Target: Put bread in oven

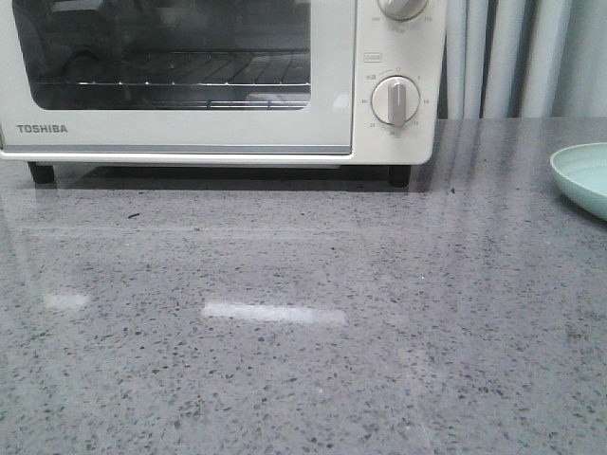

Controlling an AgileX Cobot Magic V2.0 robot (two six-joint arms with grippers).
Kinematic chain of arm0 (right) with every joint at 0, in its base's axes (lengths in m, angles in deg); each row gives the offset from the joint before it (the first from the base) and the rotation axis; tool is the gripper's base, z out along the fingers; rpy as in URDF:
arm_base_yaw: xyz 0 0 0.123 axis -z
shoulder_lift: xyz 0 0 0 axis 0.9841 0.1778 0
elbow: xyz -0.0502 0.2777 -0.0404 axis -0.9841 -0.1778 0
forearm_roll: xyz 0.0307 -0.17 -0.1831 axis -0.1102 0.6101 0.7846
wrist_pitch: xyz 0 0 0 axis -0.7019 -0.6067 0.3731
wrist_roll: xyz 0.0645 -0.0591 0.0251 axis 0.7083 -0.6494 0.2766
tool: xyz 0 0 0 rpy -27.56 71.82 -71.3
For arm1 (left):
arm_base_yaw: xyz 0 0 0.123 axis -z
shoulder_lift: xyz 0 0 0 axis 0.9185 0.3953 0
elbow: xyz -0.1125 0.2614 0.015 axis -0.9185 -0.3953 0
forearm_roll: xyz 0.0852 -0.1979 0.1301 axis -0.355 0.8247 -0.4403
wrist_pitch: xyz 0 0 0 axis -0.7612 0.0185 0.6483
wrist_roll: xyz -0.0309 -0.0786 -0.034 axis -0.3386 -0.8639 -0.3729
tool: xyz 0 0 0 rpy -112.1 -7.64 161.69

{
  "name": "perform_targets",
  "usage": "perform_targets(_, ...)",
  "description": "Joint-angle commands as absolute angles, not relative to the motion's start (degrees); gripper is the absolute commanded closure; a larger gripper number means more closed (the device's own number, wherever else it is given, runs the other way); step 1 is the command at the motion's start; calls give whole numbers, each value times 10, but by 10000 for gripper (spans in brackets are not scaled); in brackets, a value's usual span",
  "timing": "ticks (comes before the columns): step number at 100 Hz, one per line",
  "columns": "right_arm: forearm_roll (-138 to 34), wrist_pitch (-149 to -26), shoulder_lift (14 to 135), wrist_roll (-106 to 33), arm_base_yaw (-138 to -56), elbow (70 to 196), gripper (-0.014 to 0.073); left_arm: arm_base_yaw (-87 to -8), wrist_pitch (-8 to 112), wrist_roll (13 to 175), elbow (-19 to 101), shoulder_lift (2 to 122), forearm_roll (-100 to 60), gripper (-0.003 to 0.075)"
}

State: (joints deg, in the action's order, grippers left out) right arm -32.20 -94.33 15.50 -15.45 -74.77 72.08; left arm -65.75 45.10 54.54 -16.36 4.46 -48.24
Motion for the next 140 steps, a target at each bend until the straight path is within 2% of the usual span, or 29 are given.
perform_targets(1,-321,-930,142,-158,-744,713,670,-653,481,539,-177,29,-483,741)
perform_targets(91,-321,-923,142,-158,-744,713,670,-653,496,547,-177,29,-505,741)
perform_targets(103,-338,-872,142,-158,-744,713,670,-653,555,547,-177,29,-500,741)
perform_targets(114,-427,-824,142,-157,-744,713,670,-653,650,547,-177,29,-503,741)
perform_targets(124,-428,-767,142,-157,-744,713,670,-653,738,547,-177,29,-503,741)
perform_targets(140,-428,-623,142,-157,-744,714,670,-653,854,546,-177,29,-503,741)
